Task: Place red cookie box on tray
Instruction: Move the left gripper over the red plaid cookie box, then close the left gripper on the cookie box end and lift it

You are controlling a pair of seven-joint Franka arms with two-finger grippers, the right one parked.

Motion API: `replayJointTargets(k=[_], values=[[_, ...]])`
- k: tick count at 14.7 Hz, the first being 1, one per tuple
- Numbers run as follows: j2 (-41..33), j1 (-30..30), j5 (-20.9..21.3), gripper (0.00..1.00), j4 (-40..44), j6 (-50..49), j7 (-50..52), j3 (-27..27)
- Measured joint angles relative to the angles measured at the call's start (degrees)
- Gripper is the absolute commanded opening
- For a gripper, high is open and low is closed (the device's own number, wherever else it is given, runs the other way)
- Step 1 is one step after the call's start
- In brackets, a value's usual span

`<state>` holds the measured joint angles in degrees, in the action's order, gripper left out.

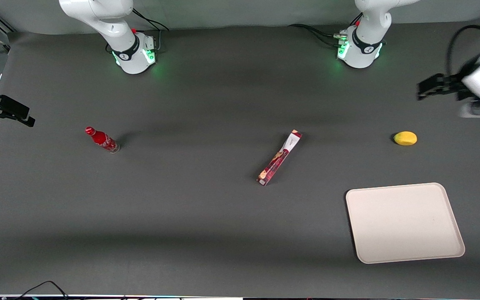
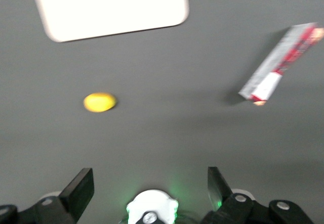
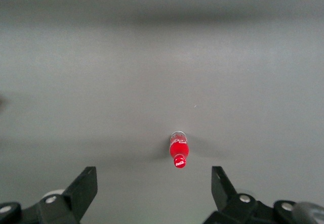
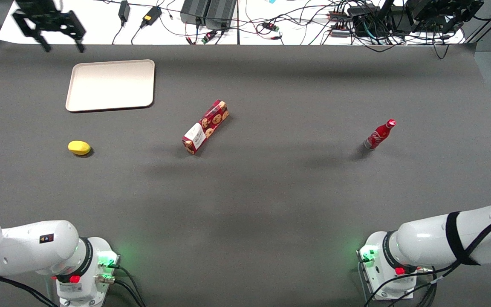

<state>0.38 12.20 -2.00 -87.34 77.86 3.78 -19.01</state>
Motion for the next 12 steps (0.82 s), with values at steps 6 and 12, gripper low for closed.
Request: replayJointTargets(k=[6, 12], values=[[7.23, -0.41, -4.28, 1.0, -2.22, 12.56, 8.52, -14.03], [24.25, -3.43, 6.43, 1.0, -9.77, 37.84, 21.81, -24.11]])
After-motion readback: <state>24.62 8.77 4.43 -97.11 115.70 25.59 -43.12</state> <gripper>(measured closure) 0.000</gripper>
